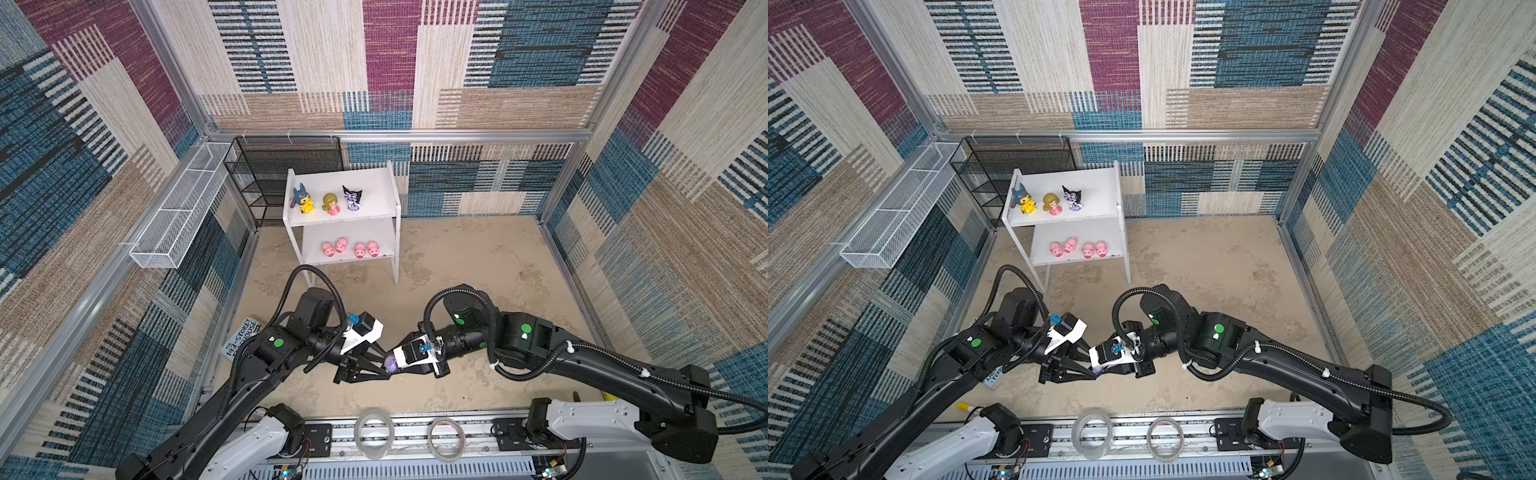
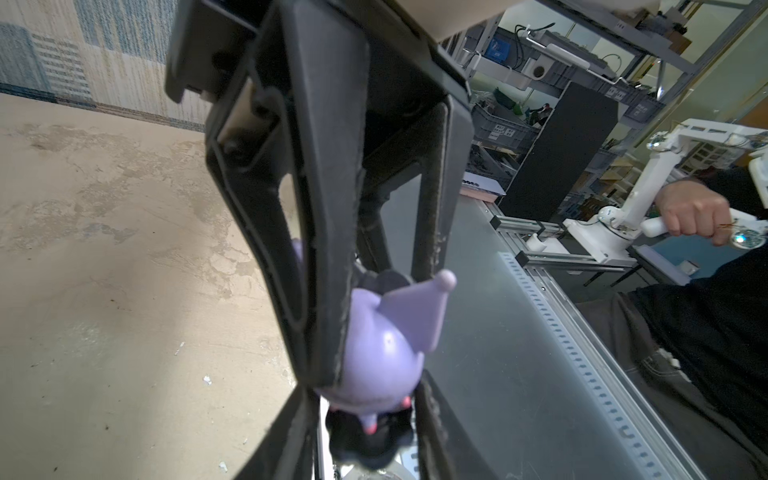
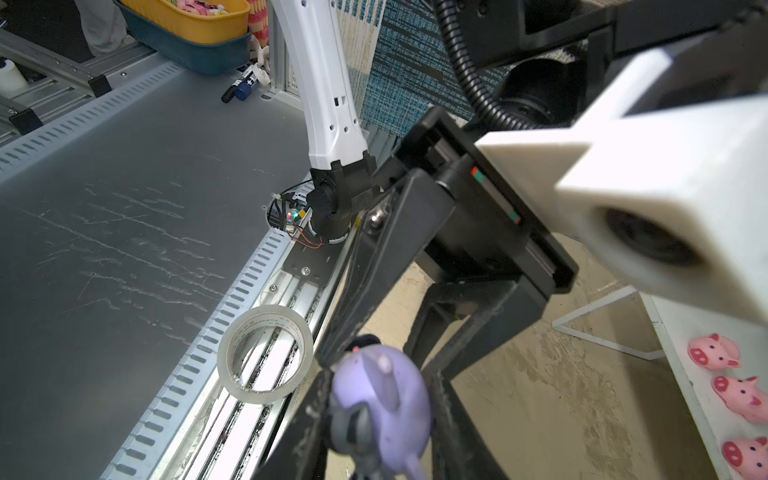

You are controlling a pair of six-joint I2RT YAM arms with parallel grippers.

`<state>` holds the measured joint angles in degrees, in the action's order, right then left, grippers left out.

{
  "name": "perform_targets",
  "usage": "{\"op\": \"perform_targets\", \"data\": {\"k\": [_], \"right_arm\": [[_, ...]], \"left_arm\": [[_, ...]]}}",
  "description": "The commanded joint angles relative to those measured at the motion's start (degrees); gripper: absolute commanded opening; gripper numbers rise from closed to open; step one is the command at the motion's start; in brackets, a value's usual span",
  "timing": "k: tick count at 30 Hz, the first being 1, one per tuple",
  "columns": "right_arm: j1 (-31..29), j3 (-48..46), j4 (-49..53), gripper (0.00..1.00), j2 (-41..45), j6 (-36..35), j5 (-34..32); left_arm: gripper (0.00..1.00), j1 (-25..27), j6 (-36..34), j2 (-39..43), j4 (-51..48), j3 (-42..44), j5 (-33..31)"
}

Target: Place and organize the plastic toys onto the shelf

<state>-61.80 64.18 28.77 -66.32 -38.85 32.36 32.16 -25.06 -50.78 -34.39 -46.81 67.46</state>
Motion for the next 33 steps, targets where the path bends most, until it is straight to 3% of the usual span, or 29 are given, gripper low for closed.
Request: {"op": "perform_targets", "data": {"k": [1,4,12,16,21,24,28,33], "right_arm": [[-0.06,1.12,0.92,0.25,-0.34,0.43,-1.32],[0.19,1.76,1.15,0.23,-1.04,0.66,-4.29],[5.89,11.16,3.34,0.23,-5.82,1.00,-13.84],[8.65,20.43,9.53,0.23,-10.82,-0.87,-13.10],[9.16,30.81,18.31,0.23,-17.92,-0.21,-11.07],[9.20,33.94,20.94,0.22,-20.27,1.46,-8.53],[9.07,36.34,23.83,0.22,-22.41,3.53,-8.24],[8.64,36.83,24.69,0.21,-22.80,5.01,-8.30]], "left_arm": [[0.97,-0.08,2.01,1.12,3.34,0.54,-3.44],[0.99,-0.08,3.02,3.64,4.53,1.24,-9.53],[0.99,-0.08,5.09,12.78,7.03,3.31,-34.75],[0.99,-0.08,4.68,14.13,6.40,2.55,-44.40],[0.99,-0.08,3.77,13.88,7.81,-0.06,-51.30],[0.99,-0.08,2.73,13.60,10.12,-0.37,-52.44],[0.98,-0.08,2.65,12.64,12.72,-0.47,-48.55],[0.85,-0.02,3.83,9.92,14.19,-1.63,-44.17]]}}
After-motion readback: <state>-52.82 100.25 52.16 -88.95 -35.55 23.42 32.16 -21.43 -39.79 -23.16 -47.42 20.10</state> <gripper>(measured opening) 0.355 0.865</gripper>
